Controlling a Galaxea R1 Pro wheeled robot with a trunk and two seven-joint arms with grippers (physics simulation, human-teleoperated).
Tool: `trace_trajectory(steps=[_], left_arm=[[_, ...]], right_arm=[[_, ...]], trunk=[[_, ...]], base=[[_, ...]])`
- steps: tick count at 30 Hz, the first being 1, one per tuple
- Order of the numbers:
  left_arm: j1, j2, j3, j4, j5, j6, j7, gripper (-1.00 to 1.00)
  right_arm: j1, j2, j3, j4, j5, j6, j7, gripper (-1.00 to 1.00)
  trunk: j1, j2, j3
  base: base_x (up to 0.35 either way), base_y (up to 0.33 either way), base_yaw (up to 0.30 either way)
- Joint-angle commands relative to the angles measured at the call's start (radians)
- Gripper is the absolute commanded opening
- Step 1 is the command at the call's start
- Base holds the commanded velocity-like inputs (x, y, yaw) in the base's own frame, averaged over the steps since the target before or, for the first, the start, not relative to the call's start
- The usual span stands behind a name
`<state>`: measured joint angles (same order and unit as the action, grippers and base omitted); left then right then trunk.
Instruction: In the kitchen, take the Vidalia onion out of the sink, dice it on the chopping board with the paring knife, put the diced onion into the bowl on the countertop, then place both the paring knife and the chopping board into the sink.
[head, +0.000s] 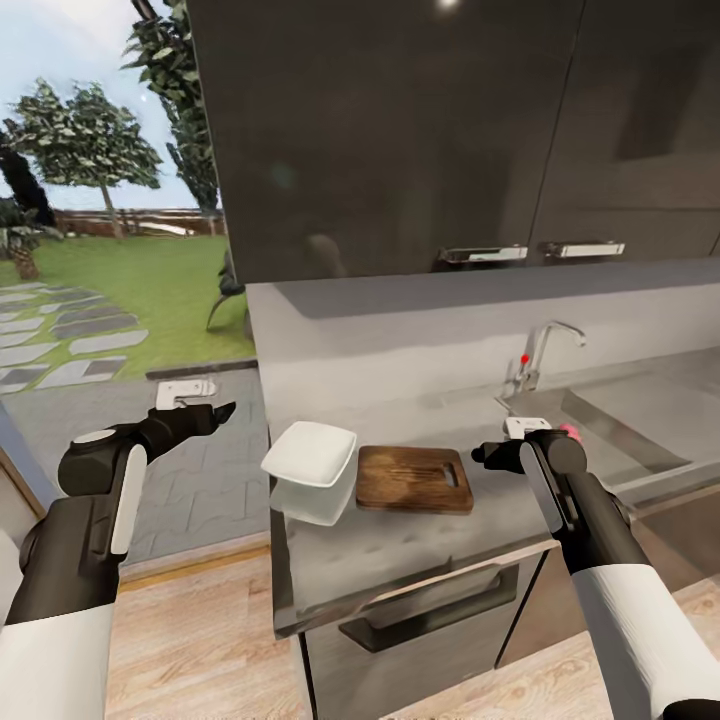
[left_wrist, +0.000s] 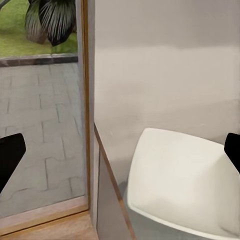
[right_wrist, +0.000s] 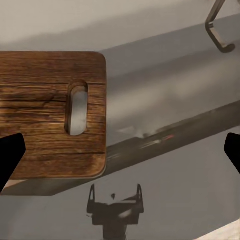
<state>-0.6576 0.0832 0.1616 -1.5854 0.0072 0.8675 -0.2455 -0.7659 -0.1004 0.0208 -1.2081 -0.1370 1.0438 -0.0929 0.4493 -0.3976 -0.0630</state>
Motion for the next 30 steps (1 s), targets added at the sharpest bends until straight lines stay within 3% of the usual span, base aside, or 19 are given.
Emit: trace_trajectory(steps=[1,23,30], left_arm=[[-0.001,0.0,0.001,-0.001,0.0,0.005,-0.004,1.0],[-0.001,-0.017,0.001,-0.001,0.0,0.006,-0.004,1.0],[-0.001,-0.02,0.0,-0.001,0.0,0.006,-0.003,1.0]], right_arm=[[-0.001,-0.001,0.002,-0.001,-0.01,0.003,-0.01,1.0],[-0.054,0.001,0.001,0.002,-0.032,0.003,-0.01,1.0],[-0.094,0.001,0.002,0.081,-0.036,0.003,-0.009,1.0]], trunk=[[0.001,-0.002,-0.003],[0.001,-0.002,-0.005],[0.001,-0.002,-0.005]], base=[[0.0,0.0,0.0],[0.0,0.0,0.0],[0.0,0.0,0.0]])
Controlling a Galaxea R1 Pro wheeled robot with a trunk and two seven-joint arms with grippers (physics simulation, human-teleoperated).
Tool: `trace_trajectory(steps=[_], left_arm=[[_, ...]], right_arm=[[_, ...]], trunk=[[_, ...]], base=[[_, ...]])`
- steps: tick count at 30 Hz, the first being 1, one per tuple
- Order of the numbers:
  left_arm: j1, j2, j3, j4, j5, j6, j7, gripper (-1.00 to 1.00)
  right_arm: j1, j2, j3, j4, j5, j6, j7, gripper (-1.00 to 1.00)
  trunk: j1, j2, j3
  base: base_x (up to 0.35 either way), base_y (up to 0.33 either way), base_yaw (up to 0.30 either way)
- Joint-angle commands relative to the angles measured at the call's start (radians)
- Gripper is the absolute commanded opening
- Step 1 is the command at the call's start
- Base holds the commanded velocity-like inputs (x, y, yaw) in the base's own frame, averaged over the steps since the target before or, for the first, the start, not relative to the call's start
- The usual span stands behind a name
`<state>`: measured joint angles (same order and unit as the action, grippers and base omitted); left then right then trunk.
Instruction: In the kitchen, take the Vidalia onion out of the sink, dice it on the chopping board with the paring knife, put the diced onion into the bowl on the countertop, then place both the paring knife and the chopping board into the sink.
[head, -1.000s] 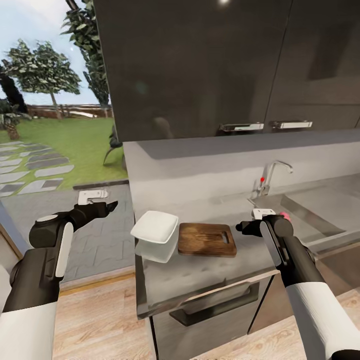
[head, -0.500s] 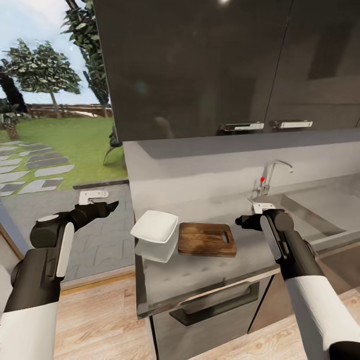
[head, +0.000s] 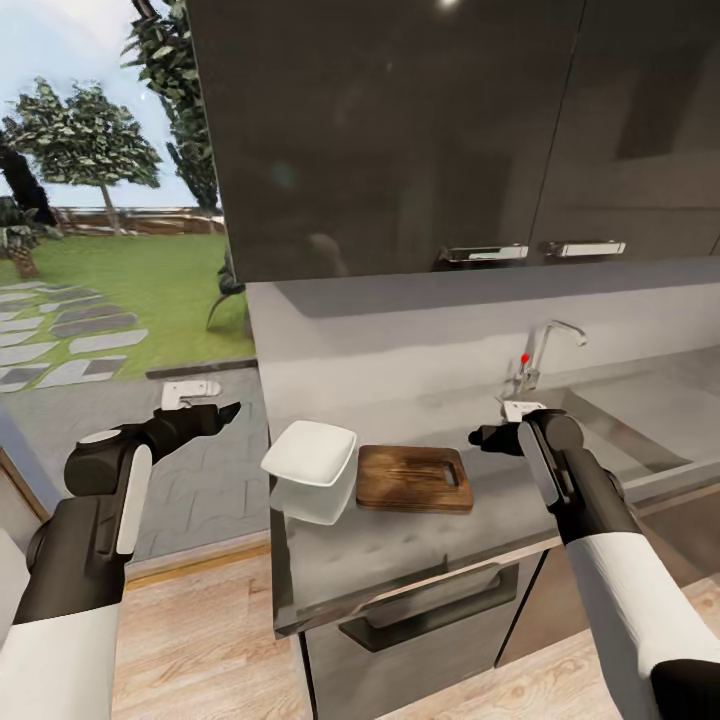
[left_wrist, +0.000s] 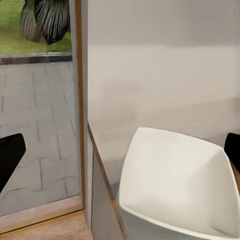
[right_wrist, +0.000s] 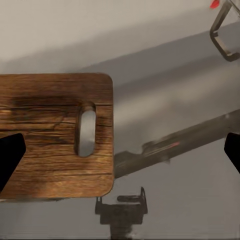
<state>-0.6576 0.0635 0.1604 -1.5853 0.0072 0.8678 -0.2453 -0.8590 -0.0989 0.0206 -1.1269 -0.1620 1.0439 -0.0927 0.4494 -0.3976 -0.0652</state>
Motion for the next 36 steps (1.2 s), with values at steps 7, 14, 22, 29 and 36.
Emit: trace_trajectory(steps=[7,14,22,29,36], left_arm=[[-0.001,-0.001,0.001,-0.001,0.0,0.006,-0.003,1.0],[-0.001,-0.001,0.0,-0.001,0.0,0.005,-0.003,1.0],[-0.001,-0.002,-0.001,-0.001,0.0,0.006,-0.004,1.0],[-0.001,-0.002,-0.002,-0.001,0.0,0.005,-0.004,1.0],[-0.001,-0.002,-0.002,-0.001,0.001,0.005,-0.003,1.0]], right_arm=[[-0.065,-0.002,0.003,0.159,-0.011,0.003,-0.009,1.0],[-0.087,-0.002,0.003,0.216,-0.011,0.003,-0.009,1.0],[-0.091,-0.002,-0.001,0.226,-0.011,0.003,-0.009,1.0],[-0.092,-0.002,-0.007,0.226,-0.012,0.003,-0.01,1.0],[-0.092,-0.003,-0.008,0.226,-0.013,0.003,-0.01,1.0]], trunk=[[0.001,-0.002,-0.002],[0.001,-0.002,-0.002],[0.001,-0.002,-0.002],[0.001,-0.002,-0.002],[0.001,-0.002,-0.002]], base=[[0.0,0.0,0.0],[0.0,0.0,0.0],[0.0,0.0,0.0],[0.0,0.0,0.0],[0.0,0.0,0.0]])
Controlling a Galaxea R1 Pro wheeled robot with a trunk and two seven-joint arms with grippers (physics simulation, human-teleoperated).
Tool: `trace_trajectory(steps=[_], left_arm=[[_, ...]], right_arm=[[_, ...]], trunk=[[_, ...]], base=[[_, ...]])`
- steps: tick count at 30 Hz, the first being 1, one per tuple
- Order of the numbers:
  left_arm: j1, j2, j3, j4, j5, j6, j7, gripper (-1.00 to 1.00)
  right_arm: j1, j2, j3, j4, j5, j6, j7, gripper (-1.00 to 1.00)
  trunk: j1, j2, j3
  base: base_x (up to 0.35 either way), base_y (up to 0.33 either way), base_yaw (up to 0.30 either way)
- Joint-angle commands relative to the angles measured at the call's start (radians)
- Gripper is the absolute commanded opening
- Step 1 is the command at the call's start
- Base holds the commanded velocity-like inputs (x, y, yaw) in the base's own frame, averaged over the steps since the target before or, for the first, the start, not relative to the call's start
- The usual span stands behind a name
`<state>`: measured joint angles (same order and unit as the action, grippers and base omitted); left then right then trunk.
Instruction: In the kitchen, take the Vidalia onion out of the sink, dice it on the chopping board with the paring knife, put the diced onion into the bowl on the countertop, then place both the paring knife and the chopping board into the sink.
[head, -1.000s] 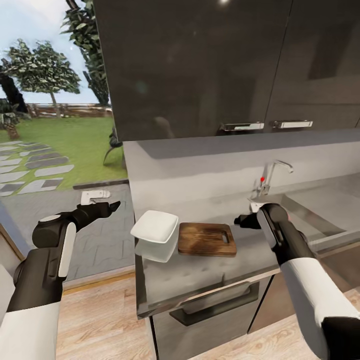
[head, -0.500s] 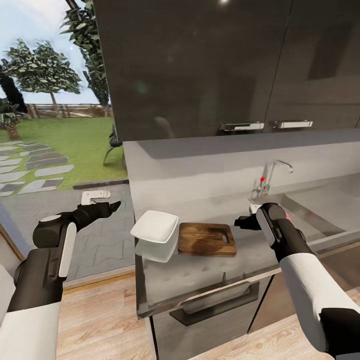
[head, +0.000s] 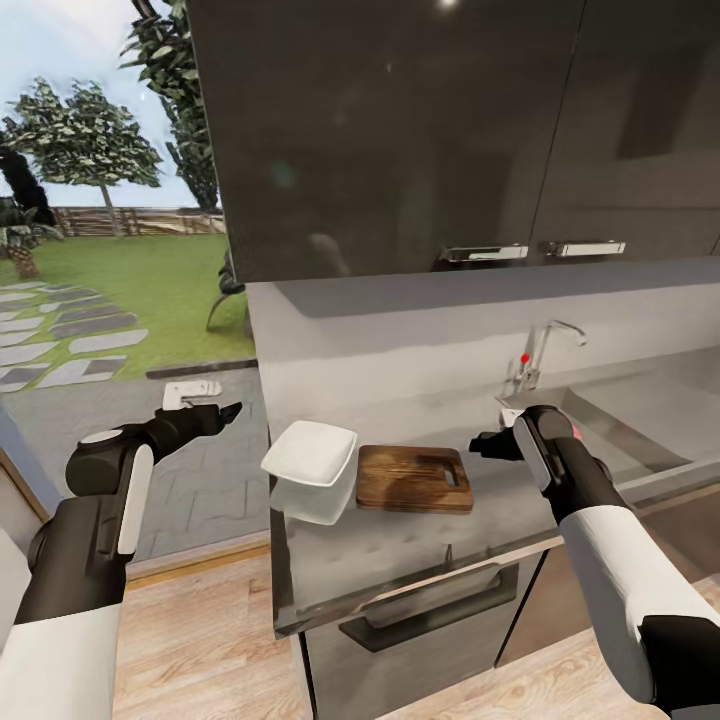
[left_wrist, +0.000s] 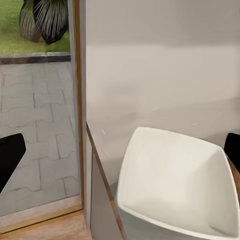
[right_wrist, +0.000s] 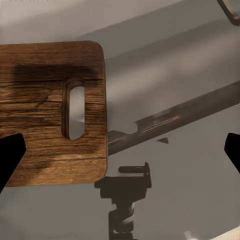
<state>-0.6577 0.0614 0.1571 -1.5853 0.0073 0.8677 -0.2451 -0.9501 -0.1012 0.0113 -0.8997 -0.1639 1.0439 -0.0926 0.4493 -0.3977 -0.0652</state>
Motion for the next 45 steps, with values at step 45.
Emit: trace_trajectory(steps=[45], left_arm=[[-0.001,0.0,0.002,0.0,0.001,0.006,-0.003,1.0]], right_arm=[[-0.001,0.0,0.001,-0.001,-0.011,0.003,-0.009,1.0]], trunk=[[0.001,-0.002,-0.017]], base=[[0.018,0.043,0.0]])
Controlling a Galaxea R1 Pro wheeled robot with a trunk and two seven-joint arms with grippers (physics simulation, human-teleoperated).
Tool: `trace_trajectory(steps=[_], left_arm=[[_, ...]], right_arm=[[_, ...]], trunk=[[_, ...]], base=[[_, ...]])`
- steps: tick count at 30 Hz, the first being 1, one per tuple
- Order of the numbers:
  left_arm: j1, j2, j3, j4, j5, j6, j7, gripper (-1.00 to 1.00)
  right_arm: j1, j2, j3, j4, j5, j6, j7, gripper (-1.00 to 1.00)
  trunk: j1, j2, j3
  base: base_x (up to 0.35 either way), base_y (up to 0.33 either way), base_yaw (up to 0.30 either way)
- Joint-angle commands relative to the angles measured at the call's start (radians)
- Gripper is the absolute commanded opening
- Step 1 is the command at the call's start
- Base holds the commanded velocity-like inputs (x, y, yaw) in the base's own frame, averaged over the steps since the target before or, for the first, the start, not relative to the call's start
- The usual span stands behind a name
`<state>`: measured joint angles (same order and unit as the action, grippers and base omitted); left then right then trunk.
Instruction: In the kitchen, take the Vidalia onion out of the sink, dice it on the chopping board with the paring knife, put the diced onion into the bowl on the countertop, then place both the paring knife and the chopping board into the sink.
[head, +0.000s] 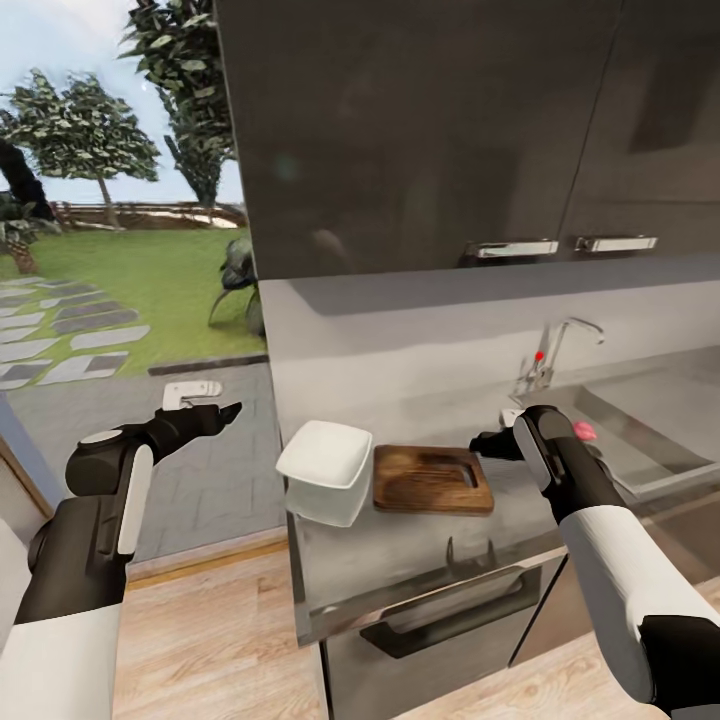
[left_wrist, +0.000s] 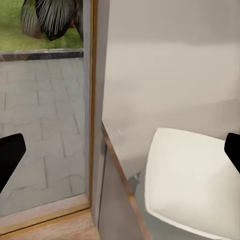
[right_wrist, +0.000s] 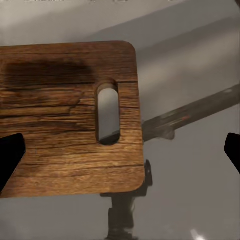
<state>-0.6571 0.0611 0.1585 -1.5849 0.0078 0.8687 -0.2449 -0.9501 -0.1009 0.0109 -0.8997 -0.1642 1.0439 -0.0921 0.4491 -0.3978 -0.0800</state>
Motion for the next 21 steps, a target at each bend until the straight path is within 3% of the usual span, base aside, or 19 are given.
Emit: trace_trajectory(steps=[1,9,21], left_arm=[[-0.001,0.0,0.001,-0.001,0.0,0.006,-0.004,1.0],[-0.001,-0.004,0.001,-0.001,0.0,0.006,-0.004,1.0],[-0.001,-0.006,0.001,-0.001,0.001,0.006,-0.004,1.0]], right_arm=[[-0.001,0.0,0.001,-0.001,-0.011,0.003,-0.01,1.0],[-0.001,0.0,0.001,-0.001,-0.011,0.003,-0.01,1.0],[-0.001,0.0,0.0,-0.001,-0.011,0.003,-0.009,1.0]], trunk=[[0.001,-0.002,-0.002],[0.001,-0.002,-0.002],[0.001,-0.002,-0.002]], base=[[0.145,0.004,0.0],[0.206,0.002,0.0],[0.037,0.0,0.0]])
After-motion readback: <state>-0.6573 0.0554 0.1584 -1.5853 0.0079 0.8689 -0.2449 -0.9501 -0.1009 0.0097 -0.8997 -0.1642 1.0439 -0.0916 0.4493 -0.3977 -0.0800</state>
